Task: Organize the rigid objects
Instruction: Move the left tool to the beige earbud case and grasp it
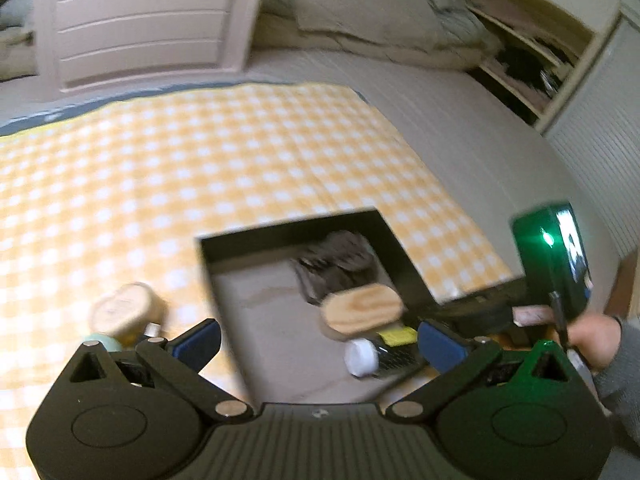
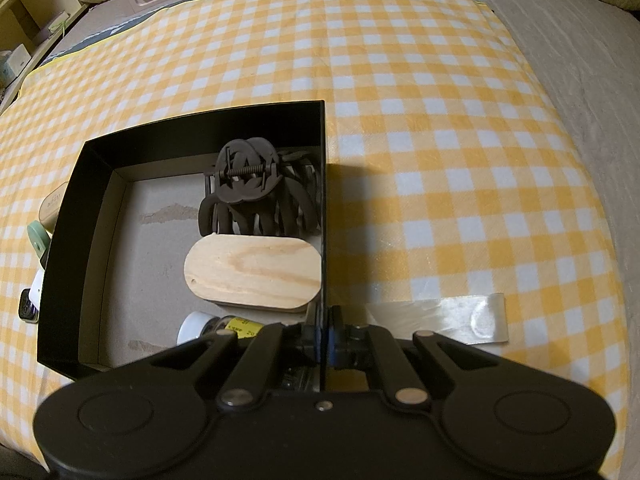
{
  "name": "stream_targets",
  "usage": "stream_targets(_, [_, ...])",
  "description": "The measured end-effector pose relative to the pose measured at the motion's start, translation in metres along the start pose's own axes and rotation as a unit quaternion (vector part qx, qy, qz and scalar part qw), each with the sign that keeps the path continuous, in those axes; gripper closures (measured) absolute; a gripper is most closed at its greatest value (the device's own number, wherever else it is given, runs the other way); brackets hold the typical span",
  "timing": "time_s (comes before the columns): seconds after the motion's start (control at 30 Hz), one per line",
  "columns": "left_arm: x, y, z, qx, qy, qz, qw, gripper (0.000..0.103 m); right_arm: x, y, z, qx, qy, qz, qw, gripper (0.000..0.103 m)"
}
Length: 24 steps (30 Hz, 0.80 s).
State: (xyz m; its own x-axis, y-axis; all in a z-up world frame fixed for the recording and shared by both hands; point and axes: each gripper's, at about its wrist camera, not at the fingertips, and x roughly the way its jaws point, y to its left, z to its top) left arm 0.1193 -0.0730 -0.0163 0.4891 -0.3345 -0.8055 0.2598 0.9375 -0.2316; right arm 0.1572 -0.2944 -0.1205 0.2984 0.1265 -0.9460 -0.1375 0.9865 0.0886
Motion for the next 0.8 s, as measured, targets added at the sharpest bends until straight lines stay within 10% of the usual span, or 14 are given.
stream_targets(0.4, [-0.02,0.075,0.017,-0.064,-0.05,0.093,0.9924,0.0,0.0,-0.001,0.0,0.0,0.0,0.001,1.0,0.099])
stream_targets(0.8, [0.048,0.15,0.021,-0.181,0.024,0.123,0.9756,0.0,0.0,-0.001,0.0,-0.001,0.0,0.002,1.0,0.099])
